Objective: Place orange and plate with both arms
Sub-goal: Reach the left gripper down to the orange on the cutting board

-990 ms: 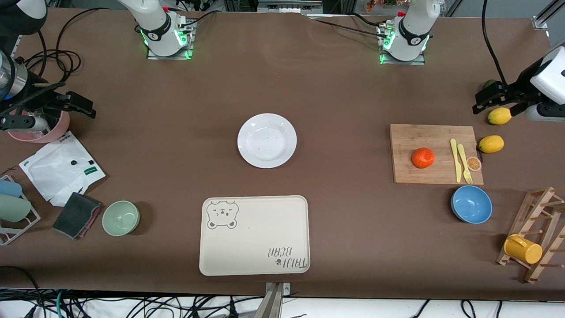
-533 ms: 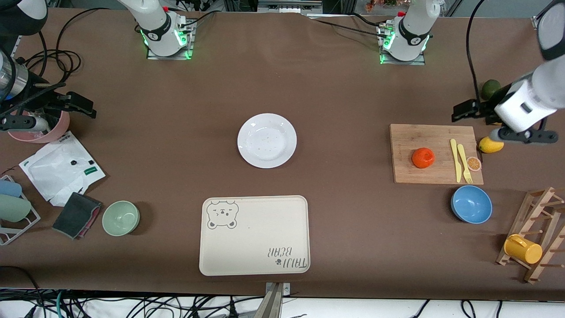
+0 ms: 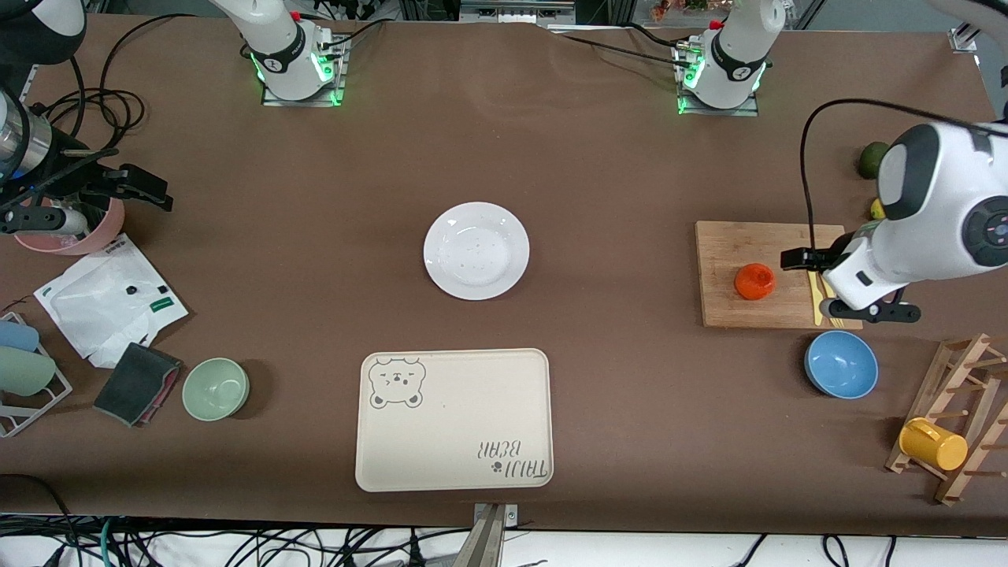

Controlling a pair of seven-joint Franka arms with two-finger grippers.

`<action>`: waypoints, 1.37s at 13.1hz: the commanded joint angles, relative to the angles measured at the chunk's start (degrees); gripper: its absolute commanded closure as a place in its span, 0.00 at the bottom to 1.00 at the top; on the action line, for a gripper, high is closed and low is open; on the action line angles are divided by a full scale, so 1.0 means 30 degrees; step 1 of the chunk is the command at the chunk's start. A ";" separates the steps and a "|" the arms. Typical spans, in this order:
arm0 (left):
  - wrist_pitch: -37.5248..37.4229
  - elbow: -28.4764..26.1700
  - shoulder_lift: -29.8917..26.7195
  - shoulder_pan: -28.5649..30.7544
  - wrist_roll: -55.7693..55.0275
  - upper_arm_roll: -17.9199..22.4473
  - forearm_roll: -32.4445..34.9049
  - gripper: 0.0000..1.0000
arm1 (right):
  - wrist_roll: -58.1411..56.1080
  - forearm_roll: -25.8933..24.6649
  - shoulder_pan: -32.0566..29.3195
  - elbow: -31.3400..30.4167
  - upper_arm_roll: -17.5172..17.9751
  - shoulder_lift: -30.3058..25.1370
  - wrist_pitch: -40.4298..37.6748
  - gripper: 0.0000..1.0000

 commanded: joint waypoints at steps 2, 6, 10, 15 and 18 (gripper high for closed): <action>0.5055 -0.4092 -0.0453 0.0104 0.0154 0.0056 0.0560 0.00 | 0.0294 0.0062 0.0024 -0.0358 0.0006 -0.0405 -0.0025 0.00; 0.9159 -0.6616 -0.0249 0.0602 -0.0022 0.0028 0.0795 0.00 | 0.0294 0.0062 0.0024 -0.0358 0.0006 -0.0376 -0.0054 0.00; 1.2680 -0.8406 0.0426 0.0925 -0.0139 -0.0002 0.0532 0.00 | 0.0294 0.0091 0.0024 -0.0329 0.0006 -0.0405 -0.0230 0.00; 1.3502 -0.8699 0.0895 0.0749 -0.1370 -0.0060 0.0473 0.00 | 0.0294 0.0091 0.0024 -0.0329 0.0006 -0.0376 -0.0230 0.00; 1.3943 -0.8818 0.1217 0.0895 -0.1370 -0.0060 0.0473 0.10 | 0.0294 0.0091 0.0024 -0.0329 0.0006 -0.0376 -0.0230 0.00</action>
